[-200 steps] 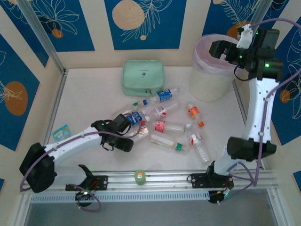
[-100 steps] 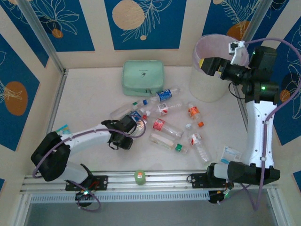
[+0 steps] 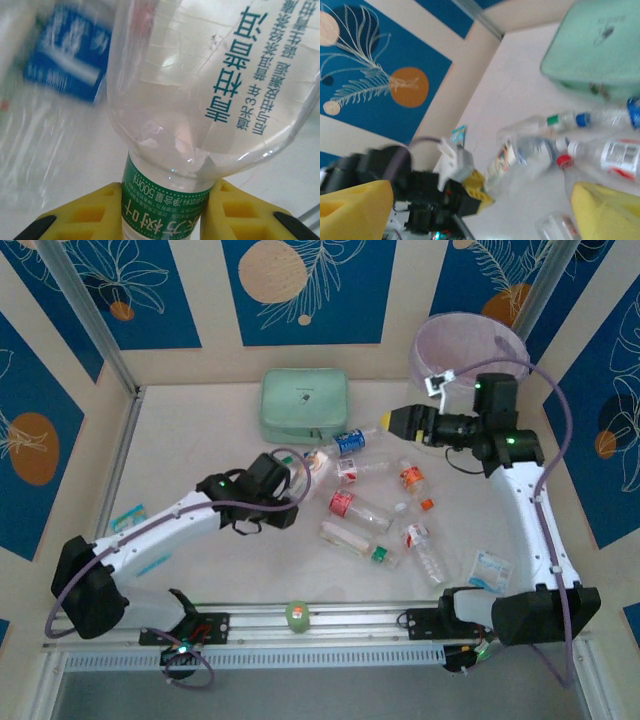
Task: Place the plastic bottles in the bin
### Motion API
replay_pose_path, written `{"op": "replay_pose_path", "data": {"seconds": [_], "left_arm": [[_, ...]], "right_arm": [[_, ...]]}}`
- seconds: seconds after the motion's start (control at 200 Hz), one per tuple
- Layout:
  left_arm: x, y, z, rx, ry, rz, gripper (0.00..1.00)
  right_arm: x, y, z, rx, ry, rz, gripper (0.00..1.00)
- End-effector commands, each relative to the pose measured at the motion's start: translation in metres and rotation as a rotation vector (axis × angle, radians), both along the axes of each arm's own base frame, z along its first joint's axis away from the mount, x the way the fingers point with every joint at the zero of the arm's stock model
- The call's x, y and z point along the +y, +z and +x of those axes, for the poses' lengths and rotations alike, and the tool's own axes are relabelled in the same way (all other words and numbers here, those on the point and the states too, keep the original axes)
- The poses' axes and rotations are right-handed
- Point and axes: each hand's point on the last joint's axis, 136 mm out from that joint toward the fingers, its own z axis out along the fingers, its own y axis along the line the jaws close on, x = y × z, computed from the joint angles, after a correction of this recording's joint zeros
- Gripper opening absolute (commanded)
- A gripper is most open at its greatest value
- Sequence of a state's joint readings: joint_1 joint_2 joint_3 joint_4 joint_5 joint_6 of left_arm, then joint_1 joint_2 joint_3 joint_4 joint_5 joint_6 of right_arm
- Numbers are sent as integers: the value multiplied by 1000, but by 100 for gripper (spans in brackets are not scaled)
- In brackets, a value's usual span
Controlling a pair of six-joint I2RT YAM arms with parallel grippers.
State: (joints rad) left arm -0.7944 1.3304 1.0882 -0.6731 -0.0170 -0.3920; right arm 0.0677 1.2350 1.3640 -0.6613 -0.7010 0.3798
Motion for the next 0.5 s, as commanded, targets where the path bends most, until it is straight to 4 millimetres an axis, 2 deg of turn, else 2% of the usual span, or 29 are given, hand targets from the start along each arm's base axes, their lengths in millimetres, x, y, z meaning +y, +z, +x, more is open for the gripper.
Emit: {"op": "replay_pose_path", "data": {"seconds": [0.0,0.11,0.24,0.335,0.495], "left_arm": [[-38,35,29,-51,-1,-185,29],[-67,52,58,-100,-17,-263,28],[-98,70,71,-109,-41,-385,28],[-107,77,74,-104,-40,-452,28],[-110,79,70,-80,-34,-493,28]], "right_arm": [[18,-7,-4,28,29,-1,91],[39,-26,-8,58,73,-36,94],[42,-45,4,89,18,-77,99],[47,-57,11,106,-10,-78,99],[52,-71,29,125,-42,-84,99]]}}
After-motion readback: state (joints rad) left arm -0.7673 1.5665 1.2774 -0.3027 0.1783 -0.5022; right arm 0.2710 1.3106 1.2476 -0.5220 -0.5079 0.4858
